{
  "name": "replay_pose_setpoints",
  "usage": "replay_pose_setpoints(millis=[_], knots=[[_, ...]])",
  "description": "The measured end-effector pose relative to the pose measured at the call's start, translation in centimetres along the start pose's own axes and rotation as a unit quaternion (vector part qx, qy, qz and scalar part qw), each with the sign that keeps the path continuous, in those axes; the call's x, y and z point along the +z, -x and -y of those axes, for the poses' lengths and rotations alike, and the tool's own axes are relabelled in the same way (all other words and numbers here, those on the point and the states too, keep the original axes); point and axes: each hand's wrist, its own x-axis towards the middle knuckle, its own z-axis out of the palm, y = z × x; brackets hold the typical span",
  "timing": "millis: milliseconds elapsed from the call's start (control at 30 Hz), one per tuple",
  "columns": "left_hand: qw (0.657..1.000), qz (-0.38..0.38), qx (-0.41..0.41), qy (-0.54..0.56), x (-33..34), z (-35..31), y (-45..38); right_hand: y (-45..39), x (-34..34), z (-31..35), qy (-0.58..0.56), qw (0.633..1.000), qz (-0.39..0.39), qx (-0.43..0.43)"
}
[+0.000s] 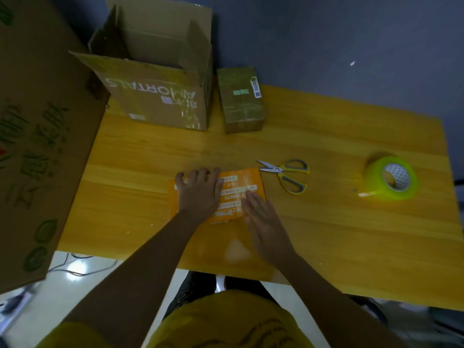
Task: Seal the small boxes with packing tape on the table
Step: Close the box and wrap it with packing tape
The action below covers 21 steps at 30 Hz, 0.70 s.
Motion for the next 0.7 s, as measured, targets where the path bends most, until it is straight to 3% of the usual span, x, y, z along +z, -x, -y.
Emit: replay_pose_setpoints(millis=[67, 133, 200, 233, 267, 300, 367, 433, 600, 700], knots=[[0.995, -0.018, -0.020, 0.093, -0.9, 0.6, 0.0, -2.4, -1.3, 0.1, -0.064, 0.991, -0.083, 0.089], [0.977, -0.037, -0.171, 0.120, -2.1, 1.5, 0.3, -6.2, -2.0, 0.5, -0.108, 0.969, -0.083, 0.206], [0.904, 0.051, -0.368, 0.213, -3.5, 2.3, 0.2, -9.5, -2.1, 0.8, -0.201, 0.921, -0.004, 0.334], [0.857, 0.098, -0.417, 0.286, -3.7, 2.7, 0.1, -10.3, -2.1, 0.9, -0.218, 0.908, 0.030, 0.357], [0.831, 0.119, -0.420, 0.346, -4.2, 3.0, 0.2, -10.5, -2.3, 1.1, -0.217, 0.915, 0.025, 0.341], [0.831, 0.085, -0.394, 0.383, -4.3, 3.4, 0.3, -10.3, -2.6, 1.0, -0.221, 0.928, -0.016, 0.300], [0.840, -0.051, -0.330, 0.428, -5.2, 3.8, 0.9, -8.7, -3.1, 1.4, -0.271, 0.934, -0.117, 0.203], [0.851, -0.118, -0.301, 0.415, -5.2, 4.2, 1.3, -6.7, -2.1, 0.8, -0.266, 0.944, -0.145, 0.130], [0.907, 0.035, -0.268, 0.324, -4.1, 5.2, 1.9, -3.9, -0.3, 0.2, -0.091, 0.987, -0.048, 0.121], [0.980, 0.079, -0.117, 0.140, -4.7, 5.3, 1.0, -4.3, 0.0, 1.2, 0.055, 0.996, -0.052, 0.041]])
